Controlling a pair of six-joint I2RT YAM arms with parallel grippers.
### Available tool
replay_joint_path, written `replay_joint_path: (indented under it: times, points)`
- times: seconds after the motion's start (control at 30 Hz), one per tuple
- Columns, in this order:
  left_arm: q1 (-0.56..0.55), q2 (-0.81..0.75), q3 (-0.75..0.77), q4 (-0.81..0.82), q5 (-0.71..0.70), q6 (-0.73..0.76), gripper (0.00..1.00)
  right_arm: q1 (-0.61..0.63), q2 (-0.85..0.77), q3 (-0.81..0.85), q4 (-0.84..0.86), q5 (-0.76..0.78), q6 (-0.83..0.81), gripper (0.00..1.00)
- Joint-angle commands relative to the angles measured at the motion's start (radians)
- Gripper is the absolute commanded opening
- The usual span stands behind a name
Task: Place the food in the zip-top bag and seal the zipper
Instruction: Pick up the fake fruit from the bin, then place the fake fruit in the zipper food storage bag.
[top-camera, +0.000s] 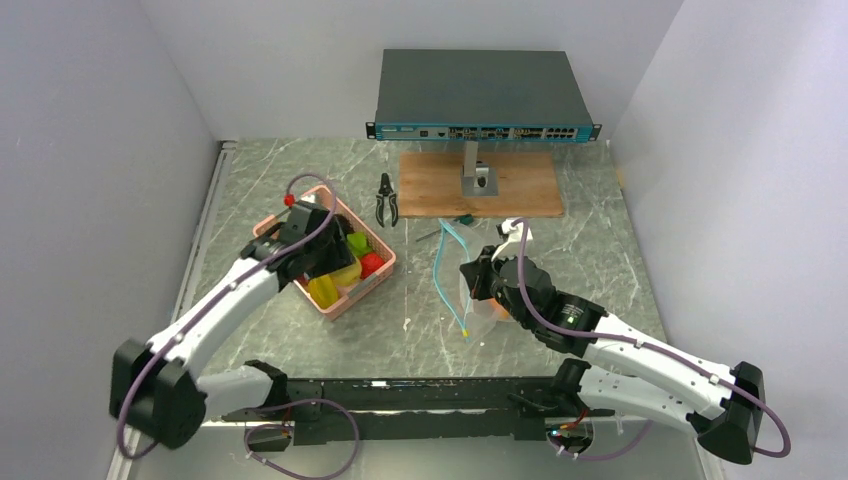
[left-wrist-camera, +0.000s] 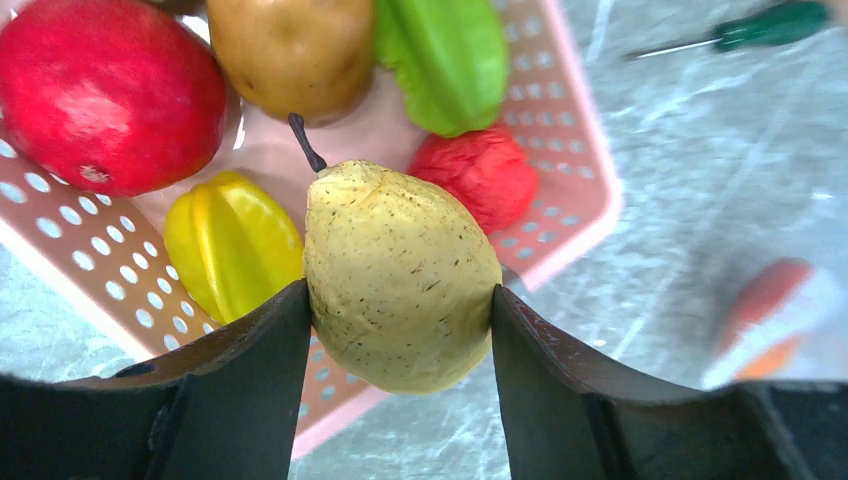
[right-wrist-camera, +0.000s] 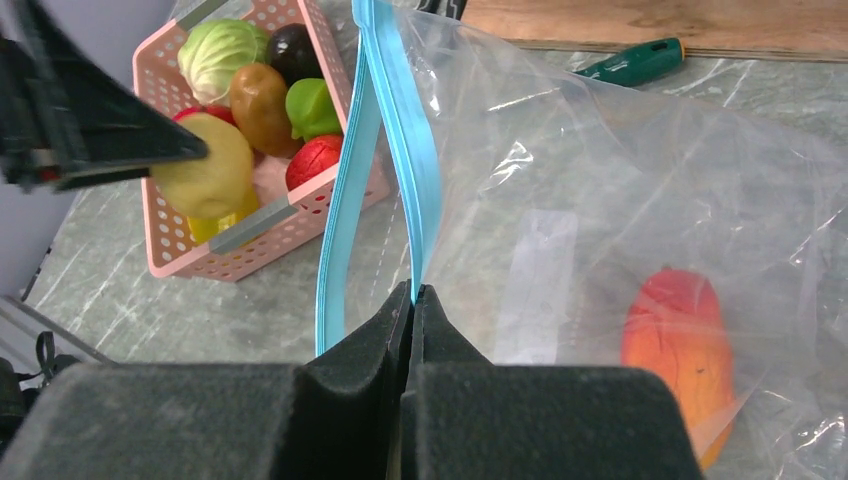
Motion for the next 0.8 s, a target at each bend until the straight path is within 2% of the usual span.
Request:
replay_joint_path:
  times: [0.0,0.1,0.17,0.3,0.37,0.43,0.57,0.77]
  points:
    - [0.000,-0.174,0.037,-0.015,0.026,0.041,0.29,0.004,-0.004,0.003,0.026,0.025,-0.007,0.00]
    - [-0.001,-0.290,-0.010,0.048,0.124,0.044,0.26,0.003,0.012,0.004,0.035,0.013,-0.006,0.00]
    - [-0.001,-0.369,-0.070,0.159,0.260,0.038,0.24,0.004,0.022,0.003,0.048,-0.005,-0.011,0.00]
    - [-0.003,-0.454,-0.209,0.507,0.568,-0.058,0.12,0.002,0.046,0.001,0.076,-0.030,-0.020,0.00]
    - [-0.029,-0.451,-0.241,0.679,0.656,-0.121,0.08,0.004,0.064,0.011,0.075,-0.035,-0.021,0.00]
    - [-0.095,-0.423,-0.226,0.756,0.668,-0.130,0.06,0.004,0.075,0.019,0.077,-0.044,-0.021,0.00]
    - [-0.272,-0.320,-0.138,0.775,0.616,-0.070,0.03,0.005,0.078,0.025,0.090,-0.068,-0.018,0.00]
    - [-0.342,-0.143,-0.084,0.751,0.566,-0.064,0.00,0.005,0.046,0.031,0.083,-0.090,0.000,0.00]
